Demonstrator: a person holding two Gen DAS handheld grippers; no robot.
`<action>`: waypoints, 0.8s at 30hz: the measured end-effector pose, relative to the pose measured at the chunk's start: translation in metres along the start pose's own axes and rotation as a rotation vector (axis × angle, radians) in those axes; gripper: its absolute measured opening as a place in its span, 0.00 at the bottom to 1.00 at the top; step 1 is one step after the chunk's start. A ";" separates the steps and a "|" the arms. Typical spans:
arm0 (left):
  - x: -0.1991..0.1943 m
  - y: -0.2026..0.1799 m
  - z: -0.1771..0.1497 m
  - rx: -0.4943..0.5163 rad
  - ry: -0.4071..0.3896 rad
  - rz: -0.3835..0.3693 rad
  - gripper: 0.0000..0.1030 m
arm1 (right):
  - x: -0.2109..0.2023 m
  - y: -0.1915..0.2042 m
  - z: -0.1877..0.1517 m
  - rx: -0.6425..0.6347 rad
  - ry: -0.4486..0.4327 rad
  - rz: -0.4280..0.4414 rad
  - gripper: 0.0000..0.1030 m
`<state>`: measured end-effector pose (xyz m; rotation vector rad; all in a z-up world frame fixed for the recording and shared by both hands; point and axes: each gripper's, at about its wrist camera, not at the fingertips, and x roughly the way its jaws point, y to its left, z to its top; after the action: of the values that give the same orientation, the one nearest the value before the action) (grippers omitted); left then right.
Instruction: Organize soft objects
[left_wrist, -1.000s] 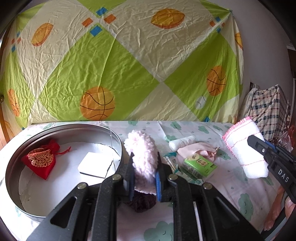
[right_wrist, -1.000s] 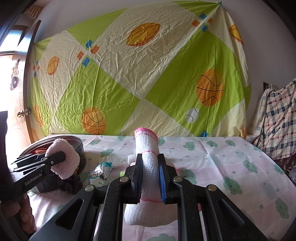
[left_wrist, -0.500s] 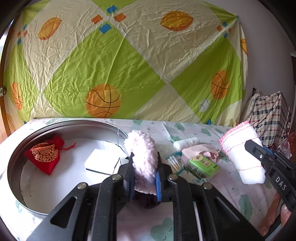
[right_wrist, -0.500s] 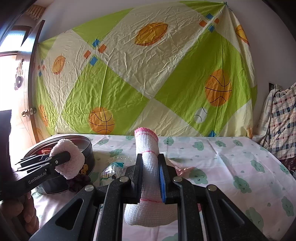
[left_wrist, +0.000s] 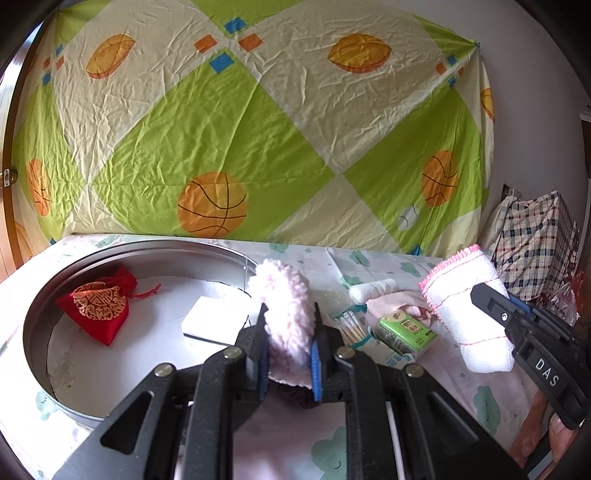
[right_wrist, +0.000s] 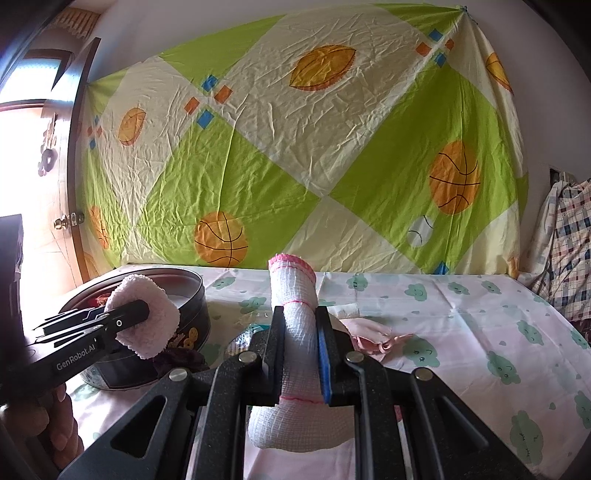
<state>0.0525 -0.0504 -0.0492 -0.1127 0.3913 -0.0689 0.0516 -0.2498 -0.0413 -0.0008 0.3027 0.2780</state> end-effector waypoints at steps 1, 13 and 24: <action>-0.001 0.000 0.000 0.002 -0.001 -0.001 0.15 | 0.000 0.002 0.000 -0.002 0.000 0.004 0.16; -0.006 0.008 -0.001 -0.011 0.001 -0.004 0.15 | 0.002 0.015 0.000 -0.007 -0.007 0.046 0.16; -0.011 0.020 -0.001 -0.024 -0.003 0.000 0.15 | 0.004 0.029 0.000 -0.019 -0.005 0.078 0.16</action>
<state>0.0426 -0.0302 -0.0483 -0.1362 0.3890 -0.0638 0.0478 -0.2206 -0.0416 -0.0070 0.2954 0.3581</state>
